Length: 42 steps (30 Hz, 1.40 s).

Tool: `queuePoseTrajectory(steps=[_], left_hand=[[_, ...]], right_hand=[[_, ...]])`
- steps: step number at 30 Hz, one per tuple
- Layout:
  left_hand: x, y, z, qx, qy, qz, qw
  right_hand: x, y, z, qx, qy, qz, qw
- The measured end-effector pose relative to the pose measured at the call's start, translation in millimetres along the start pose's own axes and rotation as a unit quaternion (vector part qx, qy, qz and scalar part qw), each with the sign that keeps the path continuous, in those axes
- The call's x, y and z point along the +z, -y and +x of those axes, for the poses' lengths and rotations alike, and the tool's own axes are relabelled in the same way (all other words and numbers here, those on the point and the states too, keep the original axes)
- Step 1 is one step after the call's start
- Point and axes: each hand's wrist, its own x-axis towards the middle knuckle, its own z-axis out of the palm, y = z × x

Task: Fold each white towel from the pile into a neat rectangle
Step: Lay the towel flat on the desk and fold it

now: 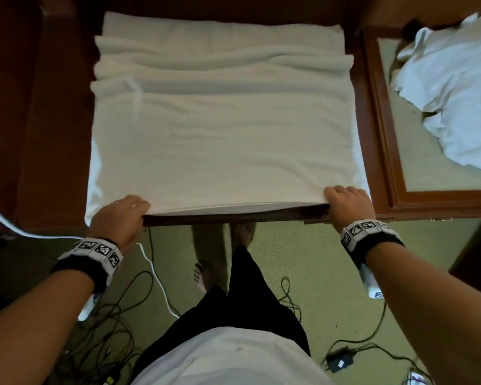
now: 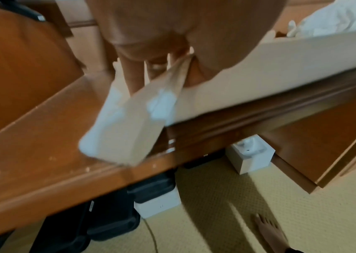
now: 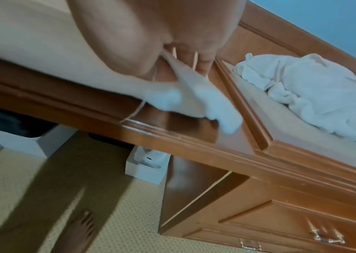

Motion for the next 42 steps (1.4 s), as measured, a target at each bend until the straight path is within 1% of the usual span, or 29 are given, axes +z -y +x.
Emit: queuePoseTrajectory(steps=[2,4,5,6,7,8,10,14,16,18,22,24,26,28,30,31,33,35,36,37,38,39,41,42], left_hand=[[-18.0,-4.6,3.6,-0.035,0.085,0.035,0.995],[-29.2,-8.9,1.0,-0.035,0.18,0.084,0.979],[-31.3,-9.5,-1.5,-0.033,0.218,0.083,0.972],[-32.2,-9.1,-4.3,-0.032,0.253,0.073,0.964],[-33.4,-7.5,-7.3,-0.032,0.277,0.061,0.958],[-36.1,-4.7,-9.0,-0.037,0.286,0.05,0.956],[-44.7,3.0,-7.0,-0.054,0.259,0.01,0.964],[-68.4,17.3,18.1,-0.094,0.161,-0.082,0.979],[-83.1,24.4,36.5,-0.101,0.123,-0.103,0.982],[-96.1,32.4,56.1,-0.107,0.09,-0.106,0.984],[-117.0,55.8,105.1,-0.113,0.041,-0.093,0.988],[-127.0,63.2,129.9,-0.123,0.038,-0.08,0.988],[-132.0,65.6,153.0,-0.133,0.049,-0.071,0.987],[-131.9,63.8,171.5,-0.145,0.058,-0.075,0.985],[-129.5,59.0,184.8,-0.159,0.046,-0.079,0.983],[-127.4,55.5,188.4,-0.169,0.029,-0.08,0.982],[-116.0,48.3,188.4,-0.174,-0.044,-0.074,0.981],[-95.9,33.7,175.8,-0.145,-0.113,-0.082,0.979],[-82.2,24.4,165.6,-0.121,-0.131,-0.092,0.98],[-66.3,15.6,153.5,-0.095,-0.132,-0.097,0.982],[-49.2,8.3,140.3,-0.076,-0.112,-0.091,0.987],[-33.0,3.2,127.2,-0.071,-0.073,-0.077,0.992],[-3.1,2.6,102.8,-0.093,0.012,-0.054,0.994],[9.2,4.3,92.3,-0.101,0.03,-0.045,0.993]], right_hand=[[-11.9,3.7,-1.9,0.017,0.074,-0.036,0.996],[-15.0,6.1,-8.8,0.011,0.166,-0.052,0.985],[-14.1,6.5,-13.6,0.005,0.208,-0.056,0.976],[-12.6,5.9,-18.2,0.004,0.24,-0.059,0.969],[-11.8,4.0,-21.7,0.008,0.254,-0.06,0.965],[-14.7,1.3,-23.7,0.018,0.252,-0.06,0.966],[-23.7,-6.1,-19.4,0.042,0.222,-0.05,0.973],[-55.8,-19.8,5.9,0.062,0.129,-0.023,0.989],[-77.2,-23.0,24.2,0.067,0.079,0.0,0.995],[-97.6,-25.0,46.2,0.073,0.046,0.014,0.996],[-127.8,-30.7,97.4,0.074,0.013,0.024,0.997],[-137.3,-33.1,123.2,0.07,0.006,0.026,0.997],[-141.9,-35.2,149.7,0.066,0.011,0.028,0.997],[-139.4,-35.3,173.8,0.064,0.025,0.032,0.997],[-129.5,-35.4,191.8,0.067,0.031,0.035,0.997],[-120.1,-36.1,197.7,0.072,0.011,0.036,0.997],[-96.6,-35.2,198.5,0.088,-0.061,0.051,0.993],[-72.8,-25.5,185.3,0.086,-0.137,0.096,0.982],[-60.5,-17.8,174.7,0.074,-0.159,0.124,0.977],[-47.9,-10.0,162.4,0.061,-0.161,0.148,0.974],[-35.0,-3.9,149.5,0.051,-0.14,0.164,0.975],[-22.6,0.3,136.9,0.047,-0.099,0.17,0.979],[1.7,1.1,115.2,0.048,-0.013,0.15,0.987],[12.0,-1.0,106.9,0.046,0.004,0.137,0.989]])
